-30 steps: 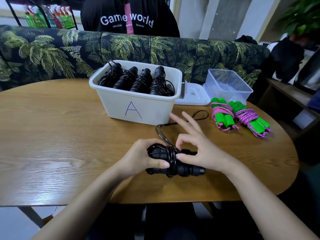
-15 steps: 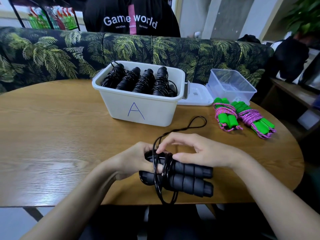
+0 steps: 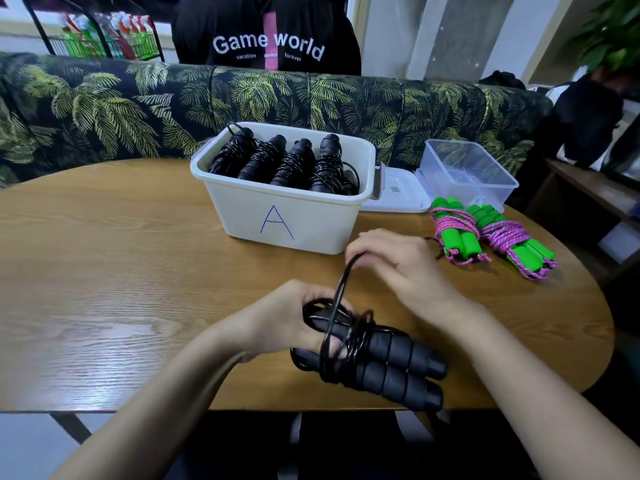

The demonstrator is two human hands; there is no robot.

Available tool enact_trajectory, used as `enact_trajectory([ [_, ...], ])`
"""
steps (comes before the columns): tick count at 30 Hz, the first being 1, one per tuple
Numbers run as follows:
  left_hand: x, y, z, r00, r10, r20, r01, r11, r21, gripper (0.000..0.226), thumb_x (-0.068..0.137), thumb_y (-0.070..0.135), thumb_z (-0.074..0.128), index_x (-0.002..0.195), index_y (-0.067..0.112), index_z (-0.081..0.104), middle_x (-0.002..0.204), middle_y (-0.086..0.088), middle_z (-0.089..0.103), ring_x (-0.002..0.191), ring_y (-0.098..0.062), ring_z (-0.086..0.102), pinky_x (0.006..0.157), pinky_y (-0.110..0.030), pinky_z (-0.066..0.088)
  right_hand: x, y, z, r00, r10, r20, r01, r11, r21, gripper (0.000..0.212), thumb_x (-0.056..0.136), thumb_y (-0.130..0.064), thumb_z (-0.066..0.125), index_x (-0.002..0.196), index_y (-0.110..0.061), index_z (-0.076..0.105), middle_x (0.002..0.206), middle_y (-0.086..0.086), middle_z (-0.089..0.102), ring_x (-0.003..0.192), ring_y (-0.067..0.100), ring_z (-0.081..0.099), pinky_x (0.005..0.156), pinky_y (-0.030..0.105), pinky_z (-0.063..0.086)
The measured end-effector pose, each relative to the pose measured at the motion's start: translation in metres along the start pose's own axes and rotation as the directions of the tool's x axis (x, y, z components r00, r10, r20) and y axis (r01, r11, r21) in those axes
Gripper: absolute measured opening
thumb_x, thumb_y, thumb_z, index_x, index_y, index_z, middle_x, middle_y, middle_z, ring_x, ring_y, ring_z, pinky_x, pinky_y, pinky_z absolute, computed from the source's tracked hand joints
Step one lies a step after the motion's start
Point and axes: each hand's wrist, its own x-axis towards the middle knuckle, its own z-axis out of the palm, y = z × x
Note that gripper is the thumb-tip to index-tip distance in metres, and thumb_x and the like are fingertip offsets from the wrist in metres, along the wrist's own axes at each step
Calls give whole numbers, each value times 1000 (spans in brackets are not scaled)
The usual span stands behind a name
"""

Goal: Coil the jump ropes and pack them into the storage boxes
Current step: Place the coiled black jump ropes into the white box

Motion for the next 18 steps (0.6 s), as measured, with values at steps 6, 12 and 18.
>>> enact_trajectory([
  [6,-10,8,-21,930,124,-345,-157,985,-68,45,54,28,86,94,18,69,83,0,73,74,-11,66,63,-23,53,-5,9,-10,938,142,-316,-149,989,3,10,89,-6,62,89,-7,72,85,-21,61,79,-6,58,75,13,43],
  [12,-18,11,-31,953,210,-220,-208,978,32,39,56,30,85,93,29,71,105,5,73,92,-9,68,77,-19,51,-7,4,7,953,211,-217,-186,974,130,10,86,-17,66,90,-16,75,86,-13,68,82,-2,63,77,15,44],
  [18,-14,7,-18,906,321,-275,-362,926,-112,32,62,23,81,90,29,68,128,-11,65,123,-32,59,99,-38,50,0,-2,43,797,586,144,-569,651,502,16,91,-2,62,106,-2,69,91,2,69,100,13,61,86,21,48],
])
